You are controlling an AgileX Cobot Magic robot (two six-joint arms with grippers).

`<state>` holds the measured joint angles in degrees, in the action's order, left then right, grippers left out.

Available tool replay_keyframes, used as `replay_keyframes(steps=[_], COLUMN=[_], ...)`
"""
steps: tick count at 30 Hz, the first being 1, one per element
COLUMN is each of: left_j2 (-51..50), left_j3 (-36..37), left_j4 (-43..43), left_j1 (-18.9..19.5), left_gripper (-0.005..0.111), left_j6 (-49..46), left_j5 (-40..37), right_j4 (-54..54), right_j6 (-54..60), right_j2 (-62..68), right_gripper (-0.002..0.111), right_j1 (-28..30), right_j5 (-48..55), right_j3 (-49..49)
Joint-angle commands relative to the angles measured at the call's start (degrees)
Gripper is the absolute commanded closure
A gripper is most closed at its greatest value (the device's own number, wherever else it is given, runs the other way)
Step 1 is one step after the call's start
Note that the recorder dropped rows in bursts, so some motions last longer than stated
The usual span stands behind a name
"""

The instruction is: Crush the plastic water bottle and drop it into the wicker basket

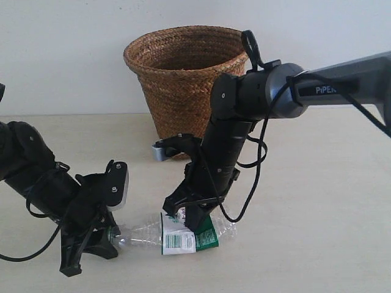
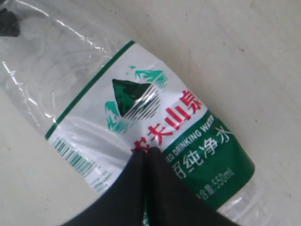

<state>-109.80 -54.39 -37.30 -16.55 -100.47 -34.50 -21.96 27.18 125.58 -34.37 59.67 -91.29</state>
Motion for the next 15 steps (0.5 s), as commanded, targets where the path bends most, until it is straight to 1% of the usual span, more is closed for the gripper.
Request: replay_keyframes(steps=[1, 6, 12, 15], left_j2=[0.46, 0.46, 0.46, 0.46], left_j3=[-0.29, -0.29, -0.29, -0.29], left_j4=[-1.02, -1.02, -1.02, -1.02], left_j1=[-0.16, -0.16, -0.16, -0.16], left_gripper=[0.102, 0.102, 0.102, 0.102], left_j6=[0.22, 0.22, 0.22, 0.22], left_j5=[-0.01, -0.01, -0.01, -0.01], right_j4=[3.97, 4.27, 4.71, 4.34], right_j6=[-0.15, -0.46, -2.7, -2.7], right_j2=[5.75, 7.49, 7.74, 6.38], right_gripper=[0.108, 0.108, 0.108, 0.108], right_j1=[0.11, 0.74, 1.83, 1.83], right_j5=[-1.22, -3.05, 2.25, 3.0], right_j3=[1.3, 1.3, -0.65, -0.89])
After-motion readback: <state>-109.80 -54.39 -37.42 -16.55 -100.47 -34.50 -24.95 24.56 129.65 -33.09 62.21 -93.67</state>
